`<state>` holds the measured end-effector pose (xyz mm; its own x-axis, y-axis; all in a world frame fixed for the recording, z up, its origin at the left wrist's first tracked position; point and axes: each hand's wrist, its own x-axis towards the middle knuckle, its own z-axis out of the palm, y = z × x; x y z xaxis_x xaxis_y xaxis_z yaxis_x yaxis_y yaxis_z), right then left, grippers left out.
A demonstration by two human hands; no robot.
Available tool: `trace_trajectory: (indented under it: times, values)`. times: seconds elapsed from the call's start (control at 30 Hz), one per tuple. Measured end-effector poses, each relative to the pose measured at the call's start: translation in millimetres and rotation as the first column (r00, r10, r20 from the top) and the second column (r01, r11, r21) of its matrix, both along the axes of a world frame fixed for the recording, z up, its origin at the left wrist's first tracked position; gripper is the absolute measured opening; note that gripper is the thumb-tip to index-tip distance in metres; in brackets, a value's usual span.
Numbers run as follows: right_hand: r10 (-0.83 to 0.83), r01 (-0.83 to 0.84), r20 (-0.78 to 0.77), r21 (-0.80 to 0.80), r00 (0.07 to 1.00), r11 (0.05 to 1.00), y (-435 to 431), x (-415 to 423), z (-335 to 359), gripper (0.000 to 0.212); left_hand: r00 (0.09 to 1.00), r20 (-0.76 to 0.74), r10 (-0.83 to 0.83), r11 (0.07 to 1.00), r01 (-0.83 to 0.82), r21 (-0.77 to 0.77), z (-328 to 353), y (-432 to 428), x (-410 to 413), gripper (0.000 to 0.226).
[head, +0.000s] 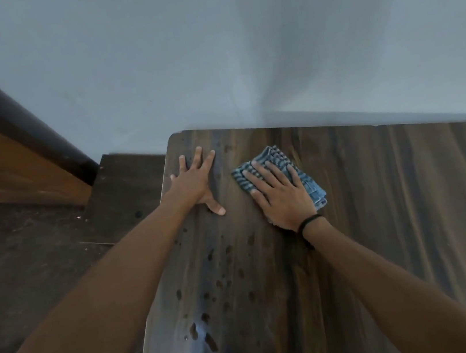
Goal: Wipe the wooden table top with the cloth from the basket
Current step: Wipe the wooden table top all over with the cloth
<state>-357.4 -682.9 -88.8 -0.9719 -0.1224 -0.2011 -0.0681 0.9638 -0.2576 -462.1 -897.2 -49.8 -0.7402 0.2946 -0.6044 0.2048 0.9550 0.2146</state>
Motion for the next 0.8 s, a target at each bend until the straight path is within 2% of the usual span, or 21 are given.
trace_trajectory:
  times: [0.03, 0.13, 0.2, 0.3, 0.47, 0.57, 0.67, 0.7, 0.8]
  values:
    - [-0.014, 0.014, 0.0, 0.003, 1.0, 1.0, 8, -6, -1, 0.054, 1.0, -0.003, 0.001, 1.0, -0.001, -0.002, 0, 0, -1, 0.156]
    - [-0.263, 0.263, 0.011, -0.043, 0.965, 0.964, 24, -45, -2, 0.053, 1.0, -0.004, 0.002, 1.0, -0.002, -0.014, -2, -1, 0, 0.156]
    - [-0.36, 0.362, 0.039, -0.06, 0.932, 0.93, 20, -57, -3, 0.054, 1.0, -0.004, 0.003, 1.0, -0.003, -0.015, -1, -2, 2, 0.156]
    - [-0.314, 0.314, 0.021, -0.06, 0.949, 0.947, 2, -23, -7, 0.054, 1.0, 0.0, -0.003, 1.0, 0.003, 0.0, 0, -3, 6, 0.155]
    - [-0.125, 0.124, -0.009, -0.014, 0.992, 0.992, -31, 102, -7, 0.054, 0.997, -0.071, -0.002, 1.0, 0.003, 0.017, 11, -10, 32, 0.149]
    - [0.02, -0.02, -0.006, 0.042, 1.0, 0.999, -36, 165, -6, 0.053, 0.996, 0.071, -0.053, 0.997, 0.057, -0.058, 13, -20, 59, 0.151]
    - [0.138, -0.137, -0.005, 0.093, 0.99, 0.986, -17, 159, -8, 0.052, 0.987, 0.133, -0.092, 0.99, 0.105, -0.092, 2, -28, 78, 0.153]
    - [0.115, -0.112, -0.019, 0.106, 0.993, 0.988, -12, 143, -9, 0.052, 0.987, 0.127, -0.097, 0.99, 0.108, -0.086, 1, -28, 79, 0.154]
    - [-0.115, 0.118, -0.044, 0.068, 0.992, 0.991, -3, 83, -8, 0.052, 0.988, 0.126, -0.09, 0.99, 0.103, -0.096, 2, -24, 80, 0.155]
